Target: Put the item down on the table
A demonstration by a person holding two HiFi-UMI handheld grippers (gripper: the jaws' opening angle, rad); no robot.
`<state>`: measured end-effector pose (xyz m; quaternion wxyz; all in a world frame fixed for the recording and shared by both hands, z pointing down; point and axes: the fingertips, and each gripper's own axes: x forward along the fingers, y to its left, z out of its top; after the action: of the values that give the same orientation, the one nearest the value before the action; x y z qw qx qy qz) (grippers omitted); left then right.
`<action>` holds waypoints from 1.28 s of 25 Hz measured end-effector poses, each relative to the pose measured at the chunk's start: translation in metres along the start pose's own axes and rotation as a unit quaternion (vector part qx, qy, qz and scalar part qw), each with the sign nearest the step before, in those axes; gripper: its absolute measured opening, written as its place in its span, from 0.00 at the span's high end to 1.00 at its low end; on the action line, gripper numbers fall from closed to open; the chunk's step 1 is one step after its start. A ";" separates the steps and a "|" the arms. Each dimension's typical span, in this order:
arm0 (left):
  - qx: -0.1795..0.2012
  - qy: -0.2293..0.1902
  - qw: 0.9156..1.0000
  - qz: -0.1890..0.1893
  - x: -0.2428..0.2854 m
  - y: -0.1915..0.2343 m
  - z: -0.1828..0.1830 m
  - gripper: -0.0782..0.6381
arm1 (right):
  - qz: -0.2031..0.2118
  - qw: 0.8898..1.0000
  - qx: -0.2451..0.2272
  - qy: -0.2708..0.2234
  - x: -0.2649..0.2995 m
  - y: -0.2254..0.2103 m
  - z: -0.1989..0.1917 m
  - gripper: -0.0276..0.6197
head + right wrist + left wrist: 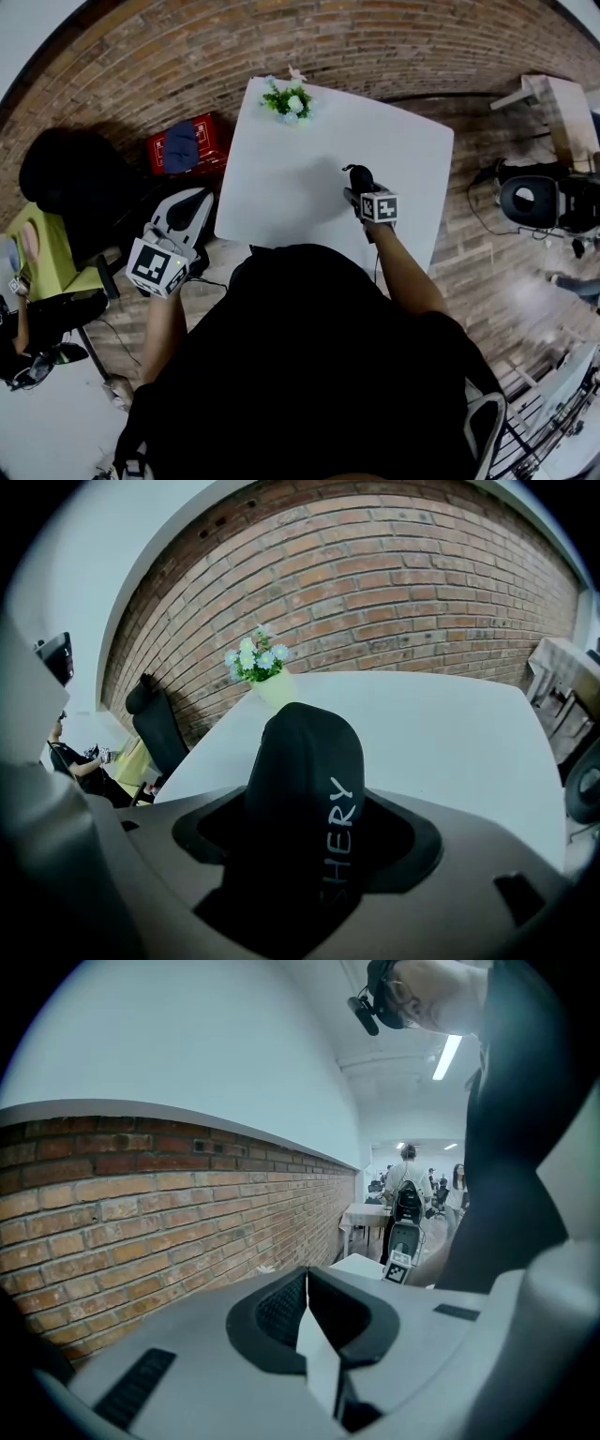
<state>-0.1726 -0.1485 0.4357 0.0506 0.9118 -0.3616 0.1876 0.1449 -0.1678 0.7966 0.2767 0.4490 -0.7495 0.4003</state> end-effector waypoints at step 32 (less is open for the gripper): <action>-0.004 0.020 1.000 0.003 0.008 0.002 -0.008 0.87 | -0.017 0.998 -0.008 0.059 0.044 -0.023 -0.036 0.39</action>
<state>-0.1709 -0.1535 0.4460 0.0611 0.9068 -0.3638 0.2041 0.1482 -0.1630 0.8577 0.3309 0.4346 -0.7274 0.4154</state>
